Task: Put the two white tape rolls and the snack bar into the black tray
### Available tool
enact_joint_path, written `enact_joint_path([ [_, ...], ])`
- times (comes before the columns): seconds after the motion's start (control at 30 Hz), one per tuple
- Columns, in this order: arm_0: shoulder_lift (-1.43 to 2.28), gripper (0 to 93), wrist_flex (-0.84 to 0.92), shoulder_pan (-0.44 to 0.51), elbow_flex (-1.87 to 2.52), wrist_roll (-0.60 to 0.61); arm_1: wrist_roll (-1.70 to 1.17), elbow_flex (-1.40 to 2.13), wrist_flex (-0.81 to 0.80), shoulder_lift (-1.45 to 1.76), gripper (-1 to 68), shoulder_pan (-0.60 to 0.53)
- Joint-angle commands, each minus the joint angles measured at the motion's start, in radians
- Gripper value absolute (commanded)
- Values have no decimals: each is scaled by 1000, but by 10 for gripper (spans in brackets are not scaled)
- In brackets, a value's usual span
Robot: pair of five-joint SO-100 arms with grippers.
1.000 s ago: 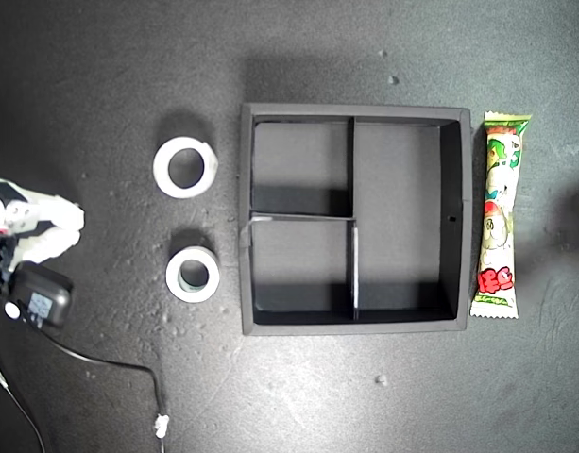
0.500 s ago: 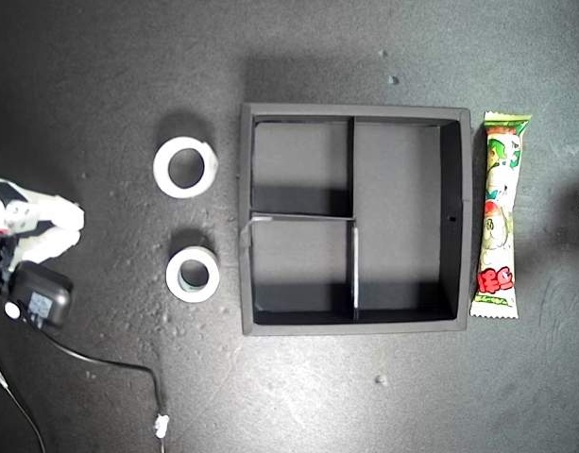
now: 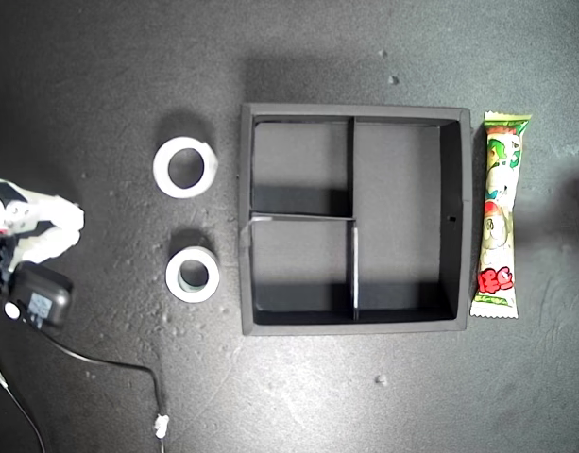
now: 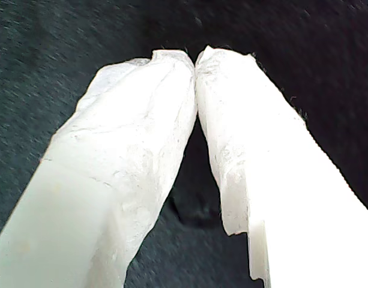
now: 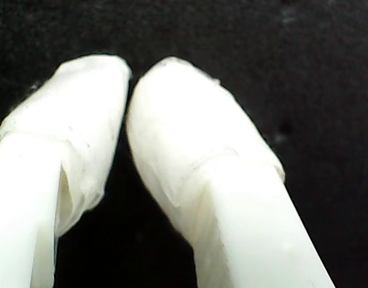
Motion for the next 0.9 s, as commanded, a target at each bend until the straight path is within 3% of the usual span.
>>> enact_joint_path([
  [0.0, 48, 3, 37, -6, 57, -8, -94, 12, -138, 6, -1, -37],
  [0.07, 48, 3, 37, -9, 57, 31, -216, 12, -210, 6, -1, -77],
  [0.23, 48, 8, 37, -71, 57, -175, -408, 12, -314, 6, -2, -144],
  [0.3, 48, 90, 37, -72, 57, -202, -433, 12, -344, 6, -2, -169],
  [0.33, 48, 167, 35, -69, 57, -189, -408, 12, -359, 6, -2, -173],
  [0.47, 48, 185, 38, -72, 57, -380, -72, 12, -474, 6, -3, -121],
  [0.63, 48, 179, 9, -95, 57, -310, 336, 12, -497, 6, -4, -98],
  [0.7, 48, 10, -8, -110, 57, -327, 367, 12, -511, 6, -4, -107],
  [0.73, 48, 1, -29, -97, 57, -328, 357, 12, -518, 6, -4, -114],
  [0.77, 48, 0, -69, -55, 57, -290, 341, 12, -520, 6, -4, -121],
  [0.8, 48, 0, -140, -35, 57, -176, 310, 12, -520, 6, -4, -121],
  [0.87, 48, 23, -239, -35, 57, -49, 252, 12, -509, 6, -4, -126],
])
